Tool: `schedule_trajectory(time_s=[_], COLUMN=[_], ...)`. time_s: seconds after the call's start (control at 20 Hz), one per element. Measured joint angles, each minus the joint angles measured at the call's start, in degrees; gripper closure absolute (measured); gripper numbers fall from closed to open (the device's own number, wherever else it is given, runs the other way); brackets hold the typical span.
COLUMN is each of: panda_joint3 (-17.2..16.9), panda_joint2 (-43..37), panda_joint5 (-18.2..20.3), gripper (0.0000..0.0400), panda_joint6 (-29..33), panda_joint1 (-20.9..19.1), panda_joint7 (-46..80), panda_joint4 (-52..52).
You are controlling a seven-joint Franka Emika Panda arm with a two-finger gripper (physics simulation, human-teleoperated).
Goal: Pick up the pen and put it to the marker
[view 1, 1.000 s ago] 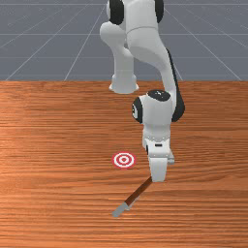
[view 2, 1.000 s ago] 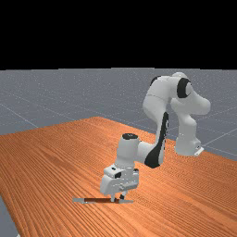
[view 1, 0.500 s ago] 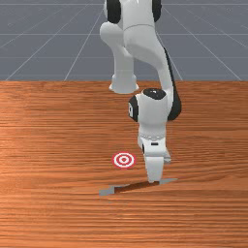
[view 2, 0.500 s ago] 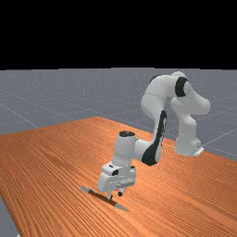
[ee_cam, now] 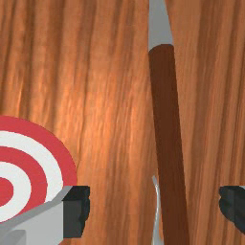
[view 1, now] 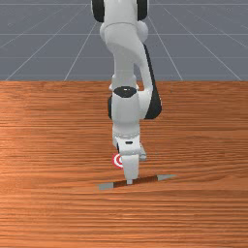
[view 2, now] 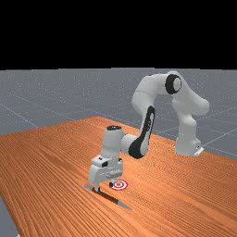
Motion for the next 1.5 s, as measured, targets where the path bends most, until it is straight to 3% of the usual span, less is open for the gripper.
schedule_trajectory(time_s=[0.1,0.15,0.2,0.25,0.3,0.4,0.45,0.5,0.55,0.6,0.65,0.7,0.75,0.8,0.9,1.1,1.15,1.2,1.25,1.35,1.45,1.5], panda_joint3=[-1.0,-2.2,-3.9,-5.3,-6.6,-7.8,-4.6,-4.3,-4.5,-4.7,-4.3,-5.7,-6.2,-5.9,-5.3,0.9,0.3,-2.8,-2.4,-2.2,0.8,-4.2], panda_joint2=[-0.1,-0.6,-0.8,-0.8,-0.4,0.0,2.1,4.7,4.9,4.9,4.2,3.2,1.8,0.5,-0.9,-0.9,0.9,-0.7,-1.4,-3.6,-4.7,-5.1], panda_joint5=[0.6,0.8,0.6,0.5,1.1,1.0,0.7,0.8,0.6,0.4,-0.1,-0.2,-0.3,-0.3,-0.1,-0.1,0.1,0.3,0.6,0.7,3.0,0.8], gripper=[0.0000,0.0000,0.0000,0.0000,0.0000,0.0000,0.0000,0.0000,0.0132,0.0080,0.0115,0.0239,0.0302,0.0341,0.0378,0.0397,0.0398,0.0399,0.0399,0.0400,0.0400,0.0400], panda_joint6=[0.2,3.2,8.4,9.7,0.9,0.1,-4.9,-7.5,-4.5,-1.9,2.7,5.7,7.3,6.2,3.3,1.3,-0.3,4.0,0.6,-0.4,-3.3,-3.6], panda_joint1=[-1.3,-0.7,1.0,3.5,6.4,10.6,8.9,8.9,8.9,9.0,8.6,9.5,9.8,9.6,9.2,1.0,1.0,3.1,2.8,2.7,0.2,4.7], panda_joint7=[0.9,3.0,4.9,7.2,13.6,18.0,12.3,12.0,12.2,12.2,11.0,12.7,13.1,12.9,12.4,-0.3,0.0,5.6,5.3,5.2,2.8,10.1], panda_joint4=[0.0,-1.5,-3.1,-3.4,-0.4,0.5,4.5,8.0,7.8,7.4,5.0,3.1,1.5,1.1,1.5,1.9,5.5,2.7,3.5,2.7,3.2,3.6])
